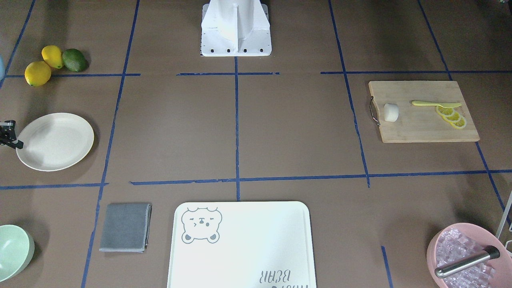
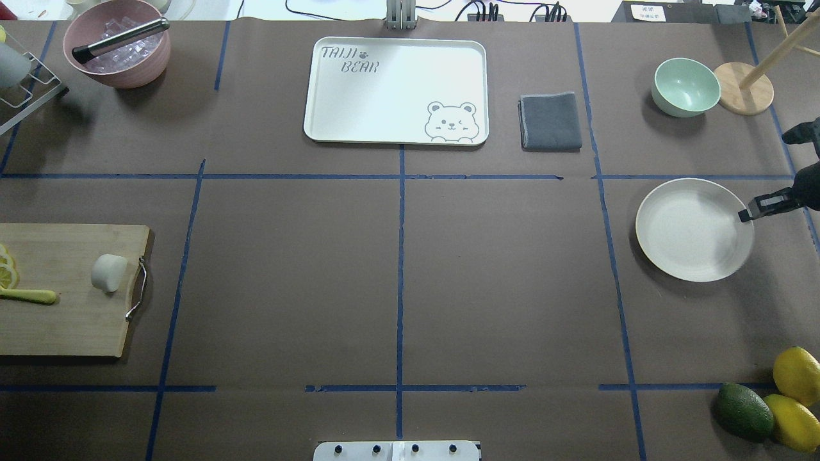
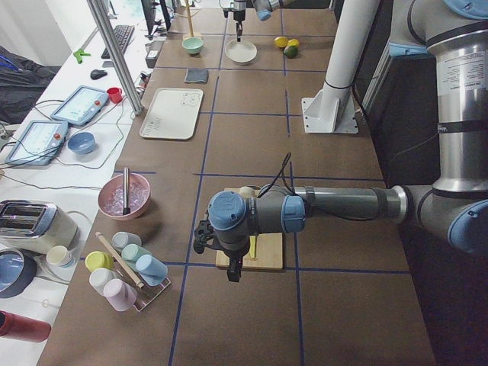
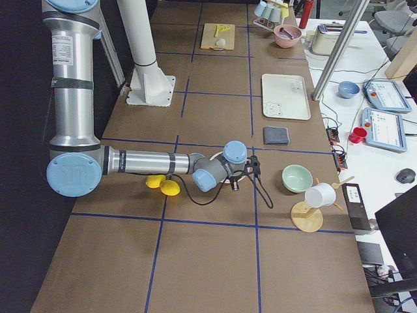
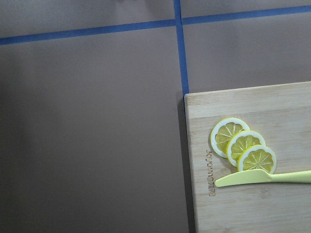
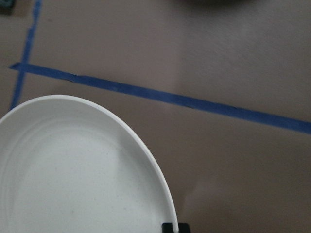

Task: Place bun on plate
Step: 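Drag the white plate with the right gripper toward the table centre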

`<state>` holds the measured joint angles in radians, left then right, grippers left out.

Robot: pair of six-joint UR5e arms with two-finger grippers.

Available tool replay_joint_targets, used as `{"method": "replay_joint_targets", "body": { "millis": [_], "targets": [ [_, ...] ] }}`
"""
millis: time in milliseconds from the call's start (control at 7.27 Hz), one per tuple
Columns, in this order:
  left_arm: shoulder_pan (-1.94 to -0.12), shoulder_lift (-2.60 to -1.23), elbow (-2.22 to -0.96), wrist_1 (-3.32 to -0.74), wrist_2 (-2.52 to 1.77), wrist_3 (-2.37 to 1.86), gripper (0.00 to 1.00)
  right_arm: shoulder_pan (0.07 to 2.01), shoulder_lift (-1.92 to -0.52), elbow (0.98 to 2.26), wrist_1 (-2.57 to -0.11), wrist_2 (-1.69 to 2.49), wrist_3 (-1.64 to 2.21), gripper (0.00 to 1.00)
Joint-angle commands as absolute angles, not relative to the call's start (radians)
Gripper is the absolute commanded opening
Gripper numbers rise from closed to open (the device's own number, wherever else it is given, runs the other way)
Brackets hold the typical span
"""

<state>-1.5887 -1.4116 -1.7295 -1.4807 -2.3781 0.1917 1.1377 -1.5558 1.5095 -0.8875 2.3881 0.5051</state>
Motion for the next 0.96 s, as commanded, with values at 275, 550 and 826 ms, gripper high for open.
{"method": "replay_joint_targets", "body": {
  "millis": [275, 550, 826],
  "targets": [
    [-1.589, -1.411, -1.73, -1.482, -2.381, 0.192, 1.0, 0.889, -1.234, 1.552, -0.888, 2.393, 0.852, 0.05],
    [-1.588, -1.411, -1.73, -1.482, -2.382, 0.192, 1.0, 0.725, -1.114, 1.545, -0.902, 2.218, 1.029, 0.05],
    [-1.585, -1.413, -1.73, -1.482, -2.384, 0.192, 1.0, 0.593, -1.065, 1.54, -0.91, 2.024, 1.168, 0.05]
  ]
}}
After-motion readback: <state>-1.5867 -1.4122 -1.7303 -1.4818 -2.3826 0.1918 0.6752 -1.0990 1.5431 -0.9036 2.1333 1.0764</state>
